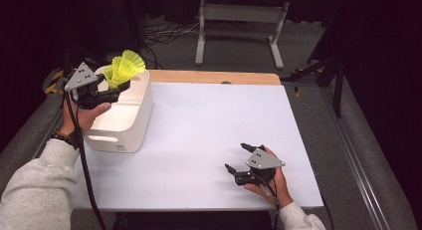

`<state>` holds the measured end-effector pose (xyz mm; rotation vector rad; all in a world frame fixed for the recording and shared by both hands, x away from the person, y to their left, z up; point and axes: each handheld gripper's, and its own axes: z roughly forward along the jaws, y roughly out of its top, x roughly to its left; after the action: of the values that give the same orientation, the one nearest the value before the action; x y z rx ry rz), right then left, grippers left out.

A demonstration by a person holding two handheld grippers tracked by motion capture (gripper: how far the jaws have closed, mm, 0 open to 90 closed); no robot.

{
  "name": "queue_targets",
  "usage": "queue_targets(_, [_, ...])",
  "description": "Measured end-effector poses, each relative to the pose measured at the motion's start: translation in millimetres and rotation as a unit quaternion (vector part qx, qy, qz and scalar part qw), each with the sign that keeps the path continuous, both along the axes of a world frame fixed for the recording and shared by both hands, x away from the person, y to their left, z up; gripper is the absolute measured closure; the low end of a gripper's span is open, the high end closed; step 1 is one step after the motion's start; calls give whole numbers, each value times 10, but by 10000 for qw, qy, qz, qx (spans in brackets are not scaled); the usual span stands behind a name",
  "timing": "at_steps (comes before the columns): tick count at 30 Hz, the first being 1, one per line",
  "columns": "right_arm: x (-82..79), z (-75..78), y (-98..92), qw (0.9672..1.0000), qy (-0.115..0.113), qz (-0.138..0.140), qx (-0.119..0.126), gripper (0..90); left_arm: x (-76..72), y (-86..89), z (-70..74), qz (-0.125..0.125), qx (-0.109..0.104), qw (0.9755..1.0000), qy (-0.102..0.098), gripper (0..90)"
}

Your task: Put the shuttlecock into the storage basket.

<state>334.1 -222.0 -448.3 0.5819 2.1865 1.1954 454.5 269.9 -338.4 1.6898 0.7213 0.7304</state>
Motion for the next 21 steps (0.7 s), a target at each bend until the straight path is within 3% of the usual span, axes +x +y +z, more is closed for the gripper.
queue_targets(3, [6, -3, -5, 10000, 17, -5, -2, 155, 89, -1, -21, 73, -30, 9999, 93, 453])
queue_targets(9, [10, -8, -9, 10000, 43, -2, -15, 155, 279, -8, -75, 191, 151, 9990, 364, 452])
queue_targets(15, [20, -17, -12, 10000, 55, 12, -39, 155, 453, 44, -137, 424, 213, 9961, 739, 452])
queue_targets(21, [26, -1, -45, 9999, -43, -104, 26, 161, 561, 63, -201, 579, 415, 9918, 1061, 452])
